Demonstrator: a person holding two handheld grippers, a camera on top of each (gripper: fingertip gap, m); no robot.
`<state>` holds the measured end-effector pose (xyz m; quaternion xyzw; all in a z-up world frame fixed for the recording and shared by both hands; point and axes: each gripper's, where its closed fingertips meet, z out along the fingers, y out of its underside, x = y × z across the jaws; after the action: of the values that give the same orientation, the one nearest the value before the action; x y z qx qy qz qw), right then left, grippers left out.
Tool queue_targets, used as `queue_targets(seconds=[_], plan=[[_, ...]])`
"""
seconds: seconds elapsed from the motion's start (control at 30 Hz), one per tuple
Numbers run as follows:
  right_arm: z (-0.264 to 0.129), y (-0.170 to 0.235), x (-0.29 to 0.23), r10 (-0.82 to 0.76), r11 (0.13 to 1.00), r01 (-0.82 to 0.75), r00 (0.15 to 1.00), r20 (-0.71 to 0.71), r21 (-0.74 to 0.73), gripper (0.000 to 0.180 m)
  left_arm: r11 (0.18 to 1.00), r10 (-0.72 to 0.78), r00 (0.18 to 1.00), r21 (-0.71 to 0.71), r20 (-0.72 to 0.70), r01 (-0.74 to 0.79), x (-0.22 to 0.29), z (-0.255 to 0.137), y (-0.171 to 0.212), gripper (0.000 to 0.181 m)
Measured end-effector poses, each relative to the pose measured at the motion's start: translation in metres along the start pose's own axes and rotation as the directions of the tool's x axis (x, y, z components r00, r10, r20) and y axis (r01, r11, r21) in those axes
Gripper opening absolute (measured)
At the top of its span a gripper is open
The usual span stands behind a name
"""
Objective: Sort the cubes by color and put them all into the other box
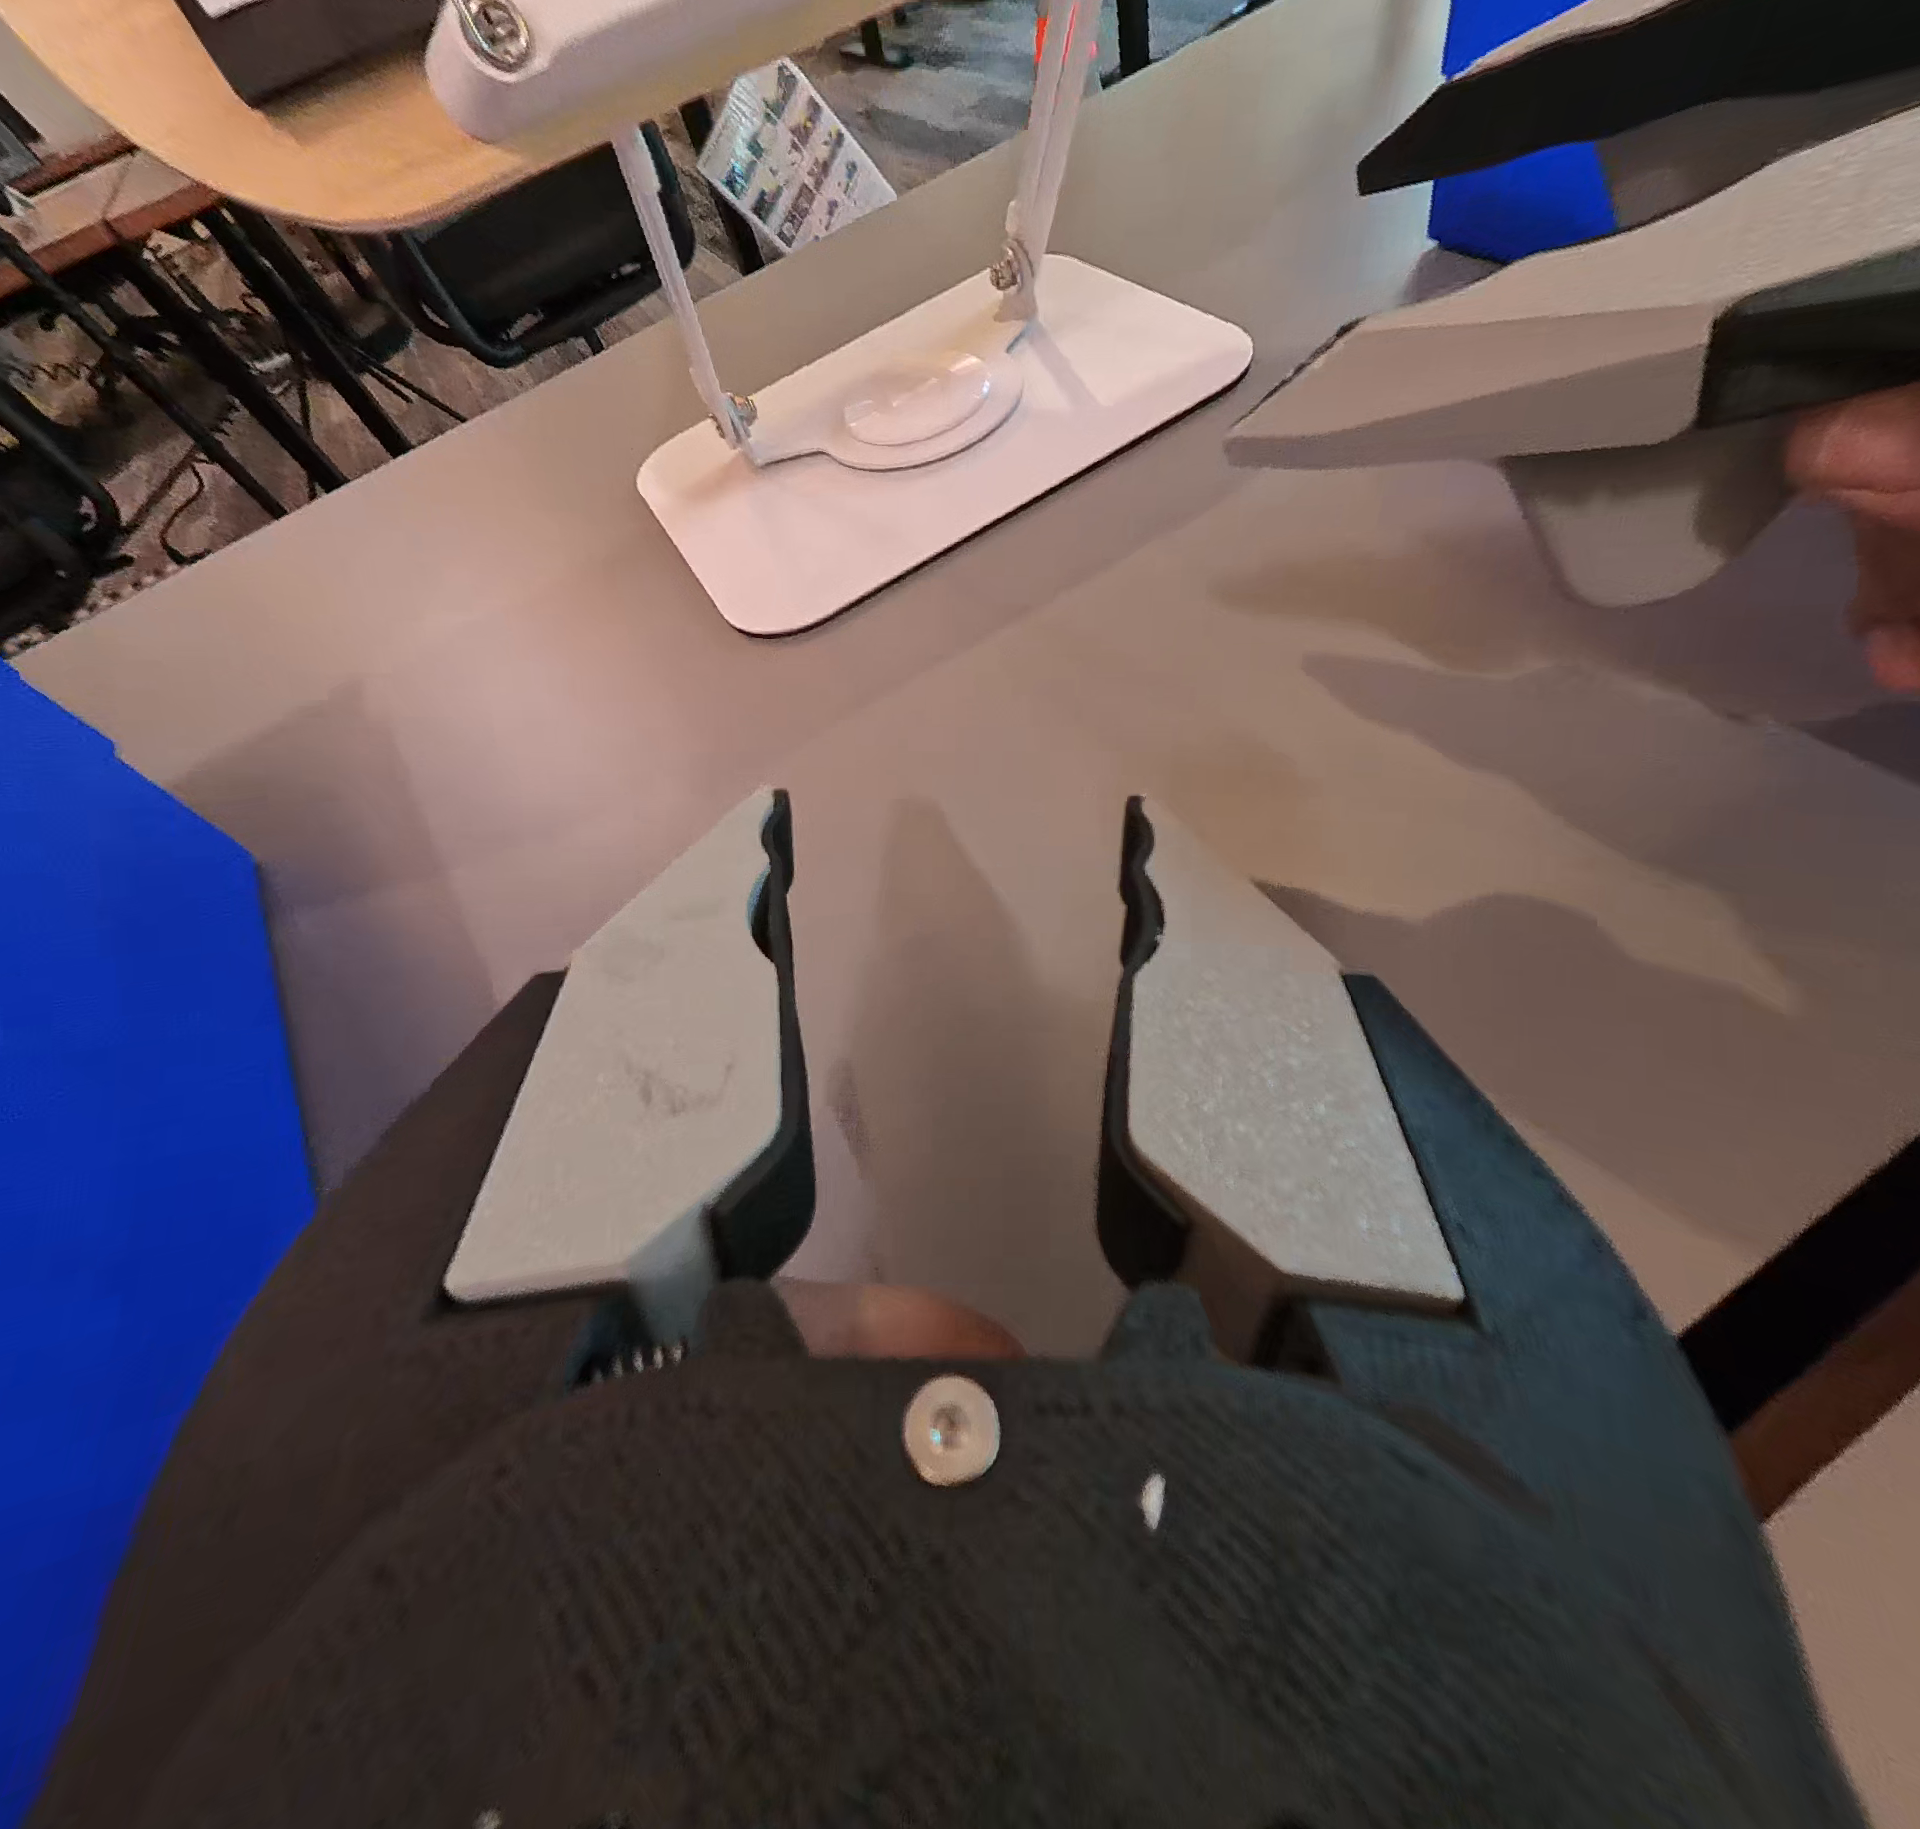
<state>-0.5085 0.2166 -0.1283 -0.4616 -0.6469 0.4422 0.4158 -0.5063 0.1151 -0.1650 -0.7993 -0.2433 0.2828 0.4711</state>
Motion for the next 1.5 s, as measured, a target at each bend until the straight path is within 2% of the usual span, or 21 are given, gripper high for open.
queue_targets(seconds=[0.1, 0.23, 0.43, 0.57, 0.7, 0.73, 0.77, 0.87, 0.93, 1.03, 1.17, 1.3, 1.33, 1.5], plan=[[0.001, 0.003, 0.003, 0.011, 1.000, -0.011, 1.000, -0.009, -0.006, 0.071, 1.000, -0.006, 1.000, -0.013, 0.015, 0.006, -0.002, 0.002, 0.003, 0.069], [0.001, 0.002, 0.015, -0.003, 1.000, 0.003, 0.997, -0.080, -0.005, 0.080, 0.999, -0.041, 0.998, 0.023, 0.051, 0.040, -0.013, -0.002, -0.003, 0.070], [-0.019, -0.022, 0.041, -0.149, 0.987, 0.161, 0.951, -0.270, 0.021, 0.085, 0.993, -0.037, 0.982, 0.115, 0.186, 0.015, -0.040, -0.017, -0.022, 0.071], [-0.067, -0.070, 0.070, -0.238, 0.948, 0.307, 0.855, -0.461, 0.079, 0.085, 0.980, -0.065, 0.963, 0.196, 0.263, 0.012, -0.059, -0.037, -0.040, 0.071], [-0.121, -0.094, 0.106, -0.316, 0.891, 0.451, 0.695, -0.646, 0.050, 0.067, 0.956, -0.129, 0.941, 0.290, 0.314, 0.034, -0.079, -0.060, -0.057, 0.071], [-0.125, -0.089, 0.114, -0.342, 0.889, 0.457, 0.687, -0.641, 0.016, 0.056, 0.953, -0.134, 0.941, 0.301, 0.311, 0.036, -0.082, -0.064, -0.059, 0.071], [-0.127, -0.082, 0.122, -0.341, 0.902, 0.432, 0.701, -0.627, -0.008, 0.054, 0.951, -0.145, 0.940, 0.307, 0.310, 0.046, -0.084, -0.066, -0.059, 0.071], [-0.127, -0.060, 0.148, -0.276, 0.949, 0.311, 0.752, -0.598, -0.048, 0.067, 0.950, -0.185, 0.946, 0.294, 0.266, 0.103, -0.084, -0.059, -0.052, 0.071], [-0.125, -0.045, 0.159, -0.274, 0.959, 0.265, 0.772, -0.574, -0.101, 0.067, 0.960, -0.183, 0.952, 0.254, 0.245, 0.119, -0.080, -0.050, -0.044, 0.071], [-0.115, -0.021, 0.161, -0.269, 0.962, 0.210, 0.828, -0.492, -0.173, 0.056, 0.969, -0.165, 0.959, 0.217, 0.229, 0.115, -0.074, -0.043, -0.038, 0.071], [-0.099, 0.011, 0.154, -0.253, 0.948, 0.148, 0.889, -0.381, -0.282, 0.057, 0.975, -0.141, 0.966, 0.201, 0.215, 0.097, -0.067, -0.039, -0.036, 0.071], [-0.088, 0.055, 0.151, -0.274, 0.882, 0.129, 0.923, -0.271, -0.453, 0.040, 0.978, -0.130, 0.970, 0.187, 0.204, 0.092, -0.063, -0.036, -0.034, 0.071], [-0.084, 0.062, 0.147, -0.246, 0.879, 0.115, 0.940, -0.235, -0.462, 0.028, 0.978, -0.132, 0.971, 0.185, 0.202, 0.094, -0.063, -0.036, -0.033, 0.071], [-0.086, 0.068, 0.158, -0.181, 0.881, 0.036, 0.947, -0.266, -0.471, 0.006, 0.978, -0.139, 0.972, 0.180, 0.188, 0.105, -0.061, -0.035, -0.032, 0.071]])
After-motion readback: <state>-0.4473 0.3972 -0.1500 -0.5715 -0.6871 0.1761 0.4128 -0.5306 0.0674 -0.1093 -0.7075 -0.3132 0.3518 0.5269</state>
